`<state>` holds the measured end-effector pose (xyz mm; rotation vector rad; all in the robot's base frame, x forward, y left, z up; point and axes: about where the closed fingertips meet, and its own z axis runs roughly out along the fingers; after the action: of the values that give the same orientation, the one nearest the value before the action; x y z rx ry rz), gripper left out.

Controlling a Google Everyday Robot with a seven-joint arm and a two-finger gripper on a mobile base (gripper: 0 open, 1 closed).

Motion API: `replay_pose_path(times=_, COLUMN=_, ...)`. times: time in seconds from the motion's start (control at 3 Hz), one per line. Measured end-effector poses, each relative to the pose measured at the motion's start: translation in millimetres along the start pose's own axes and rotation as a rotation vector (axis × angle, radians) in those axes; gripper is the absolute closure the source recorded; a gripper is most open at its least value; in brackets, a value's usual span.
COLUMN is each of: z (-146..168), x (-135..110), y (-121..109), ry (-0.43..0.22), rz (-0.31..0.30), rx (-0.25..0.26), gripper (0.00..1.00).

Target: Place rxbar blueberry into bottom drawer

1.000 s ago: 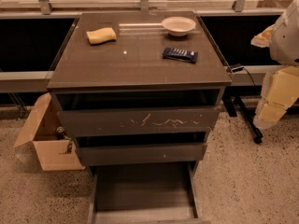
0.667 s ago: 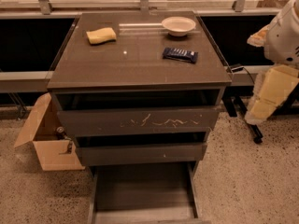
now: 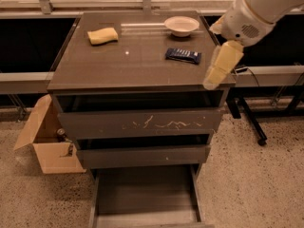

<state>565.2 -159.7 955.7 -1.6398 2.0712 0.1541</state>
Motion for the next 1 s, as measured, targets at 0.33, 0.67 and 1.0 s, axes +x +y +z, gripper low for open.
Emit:
replay_pose_path(times=0.33, z=42.2, x=-21.6, y=-33.5, ry=-0.117, rz=0.018, rx=-0.041, gripper=0.0)
replay_pose_path(times=0.67, z=89.4, x=-28.0, y=-60.2, ry=-0.266, rz=0.059, rx=-0.083, gripper=0.0)
replay_pose_path(times=1.0, z=90.9, x=-26.7, y=-62.2, ry=-0.273, rz=0.062, rx=-0.079, gripper=0.0)
